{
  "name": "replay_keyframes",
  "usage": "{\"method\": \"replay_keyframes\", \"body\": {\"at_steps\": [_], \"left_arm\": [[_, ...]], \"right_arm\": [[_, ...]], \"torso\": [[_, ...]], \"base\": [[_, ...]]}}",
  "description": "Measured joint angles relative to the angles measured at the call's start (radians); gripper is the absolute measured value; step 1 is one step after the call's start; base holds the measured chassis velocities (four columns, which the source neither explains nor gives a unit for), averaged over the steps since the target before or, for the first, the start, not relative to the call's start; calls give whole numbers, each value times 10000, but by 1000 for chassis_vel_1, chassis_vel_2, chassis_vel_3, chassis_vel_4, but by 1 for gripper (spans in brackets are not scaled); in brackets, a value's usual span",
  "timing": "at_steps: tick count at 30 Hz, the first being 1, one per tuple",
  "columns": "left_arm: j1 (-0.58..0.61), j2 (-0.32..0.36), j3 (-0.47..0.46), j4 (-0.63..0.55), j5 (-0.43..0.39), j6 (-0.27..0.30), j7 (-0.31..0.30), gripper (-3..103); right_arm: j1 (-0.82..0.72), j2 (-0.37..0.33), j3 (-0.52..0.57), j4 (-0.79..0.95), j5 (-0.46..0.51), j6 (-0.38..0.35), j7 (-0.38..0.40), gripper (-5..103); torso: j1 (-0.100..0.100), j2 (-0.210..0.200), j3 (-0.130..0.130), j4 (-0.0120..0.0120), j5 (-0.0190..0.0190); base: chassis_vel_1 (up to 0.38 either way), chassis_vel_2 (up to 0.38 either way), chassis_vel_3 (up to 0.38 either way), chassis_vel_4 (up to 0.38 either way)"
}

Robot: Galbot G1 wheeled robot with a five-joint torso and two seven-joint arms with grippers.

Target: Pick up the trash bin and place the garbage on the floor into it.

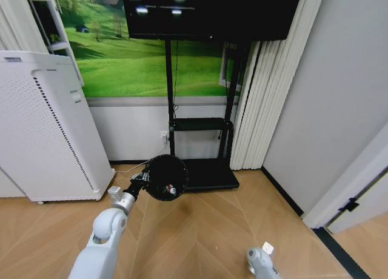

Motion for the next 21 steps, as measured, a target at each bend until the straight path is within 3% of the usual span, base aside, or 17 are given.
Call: {"method": "replay_keyframes", "body": {"at_steps": [4,7,8,13,19,21], "left_arm": [[-68,43,61,16,-19,25,-25,7],[-124,129,112,12,-94,90,-74,7],[-124,129,112,12,-94,90,-74,7],[-242,248,100,63,-157,106,-80,7],[-295,302,92,85,-230,116,-69,7],[-315,311,93,99,-244,119,-62,7]], "right_arm": [[-5,22,5,-1,-12,44,-12,78],[-25,32,20,-4,-17,107,-32,61],[-25,32,20,-4,-17,107,-32,61],[-34,44,81,-6,-32,160,-32,40],[-75,86,143,52,-168,186,-32,26],[-88,105,174,68,-212,195,-33,26]], "torso": [[0,0,0,1,3],[0,0,-1,-1,3],[0,0,-1,-1,3],[-1,0,1,-2,9],[0,-2,3,-6,12],[-1,-3,3,-6,12]], "base": [[0,0,0,0],[0,0,0,0],[0,0,0,0],[0,0,0,0],[0,0,0,0],[0,0,0,0]]}}
